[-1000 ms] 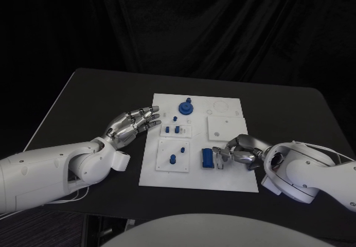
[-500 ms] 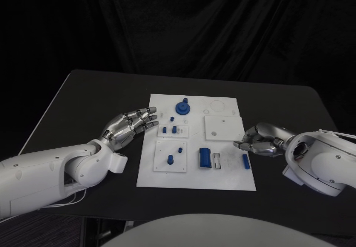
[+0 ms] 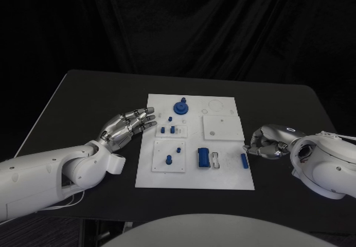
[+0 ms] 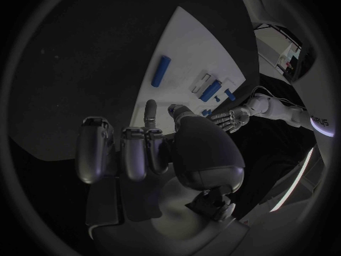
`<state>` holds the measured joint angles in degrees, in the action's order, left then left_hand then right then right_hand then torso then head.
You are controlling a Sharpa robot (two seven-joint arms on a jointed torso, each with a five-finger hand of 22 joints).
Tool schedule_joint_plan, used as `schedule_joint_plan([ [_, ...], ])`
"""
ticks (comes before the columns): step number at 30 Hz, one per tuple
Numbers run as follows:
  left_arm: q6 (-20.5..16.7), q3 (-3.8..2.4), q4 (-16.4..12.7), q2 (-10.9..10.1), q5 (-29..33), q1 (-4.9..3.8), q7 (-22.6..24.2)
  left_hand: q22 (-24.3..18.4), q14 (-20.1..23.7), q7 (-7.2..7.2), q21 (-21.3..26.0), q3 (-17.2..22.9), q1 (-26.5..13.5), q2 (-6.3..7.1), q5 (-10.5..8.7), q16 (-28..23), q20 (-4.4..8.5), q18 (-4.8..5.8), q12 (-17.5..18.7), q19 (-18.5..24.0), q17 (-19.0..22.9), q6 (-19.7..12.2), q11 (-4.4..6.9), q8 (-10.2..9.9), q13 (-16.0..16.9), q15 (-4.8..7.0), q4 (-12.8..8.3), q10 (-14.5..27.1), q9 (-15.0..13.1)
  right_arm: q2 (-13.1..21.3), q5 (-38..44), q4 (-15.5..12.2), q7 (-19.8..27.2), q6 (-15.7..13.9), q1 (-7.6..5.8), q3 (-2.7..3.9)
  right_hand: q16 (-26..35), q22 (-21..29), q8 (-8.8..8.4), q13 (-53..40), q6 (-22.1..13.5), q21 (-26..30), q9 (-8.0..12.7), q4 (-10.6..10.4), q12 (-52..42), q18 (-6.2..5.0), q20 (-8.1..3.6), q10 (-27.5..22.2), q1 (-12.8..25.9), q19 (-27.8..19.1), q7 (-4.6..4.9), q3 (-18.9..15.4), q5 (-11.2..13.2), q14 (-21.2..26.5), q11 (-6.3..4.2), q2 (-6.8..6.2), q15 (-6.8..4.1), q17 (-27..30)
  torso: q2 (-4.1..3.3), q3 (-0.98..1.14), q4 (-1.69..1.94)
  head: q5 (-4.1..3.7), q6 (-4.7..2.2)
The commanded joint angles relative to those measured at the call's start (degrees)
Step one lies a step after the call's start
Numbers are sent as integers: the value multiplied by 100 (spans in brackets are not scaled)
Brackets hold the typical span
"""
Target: Assemble the parts on the task board
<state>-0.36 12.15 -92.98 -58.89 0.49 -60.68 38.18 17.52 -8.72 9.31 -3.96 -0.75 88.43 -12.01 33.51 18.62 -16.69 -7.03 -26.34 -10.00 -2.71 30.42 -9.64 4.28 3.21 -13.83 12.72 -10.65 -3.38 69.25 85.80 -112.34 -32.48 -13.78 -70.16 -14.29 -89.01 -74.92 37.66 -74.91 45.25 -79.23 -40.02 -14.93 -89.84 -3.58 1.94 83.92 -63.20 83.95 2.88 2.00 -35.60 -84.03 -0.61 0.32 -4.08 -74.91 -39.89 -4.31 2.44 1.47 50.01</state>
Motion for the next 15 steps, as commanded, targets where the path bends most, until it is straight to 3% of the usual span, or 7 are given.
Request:
schedule_joint_plan([
  [1, 50, -4, -6, 10, 25, 6, 107, 2, -47, -7, -23, 32, -30, 11, 26, 20, -4, 37, -30, -26, -5, 25, 5, 25, 7, -11, -13, -54, -7, -17, 357, 25, -270, 221, 69, -2, 13, -1163, 42, -1509, 19, 2, -27, -72, -16, 96, -24, 608, -30, 173, -4, -3, 124, -556, -52, 0, -57, -1320, -4, 10, -9, 6, -1],
  [15, 65, -4, 36, 46, 24, 7, 62, -7, -44, 0, -21, 50, -34, 17, 23, 20, -4, 40, -15, -21, -3, -1, -10, 19, 4, -9, -13, -50, -3, -198, 379, 144, -211, 252, 251, -2, 42, -1149, 43, -1509, -21, 44, -44, -142, -16, 86, -26, 608, -29, 156, 3, -37, 310, -545, -47, 11, -56, -1271, 8, 12, -14, -31, -1],
])
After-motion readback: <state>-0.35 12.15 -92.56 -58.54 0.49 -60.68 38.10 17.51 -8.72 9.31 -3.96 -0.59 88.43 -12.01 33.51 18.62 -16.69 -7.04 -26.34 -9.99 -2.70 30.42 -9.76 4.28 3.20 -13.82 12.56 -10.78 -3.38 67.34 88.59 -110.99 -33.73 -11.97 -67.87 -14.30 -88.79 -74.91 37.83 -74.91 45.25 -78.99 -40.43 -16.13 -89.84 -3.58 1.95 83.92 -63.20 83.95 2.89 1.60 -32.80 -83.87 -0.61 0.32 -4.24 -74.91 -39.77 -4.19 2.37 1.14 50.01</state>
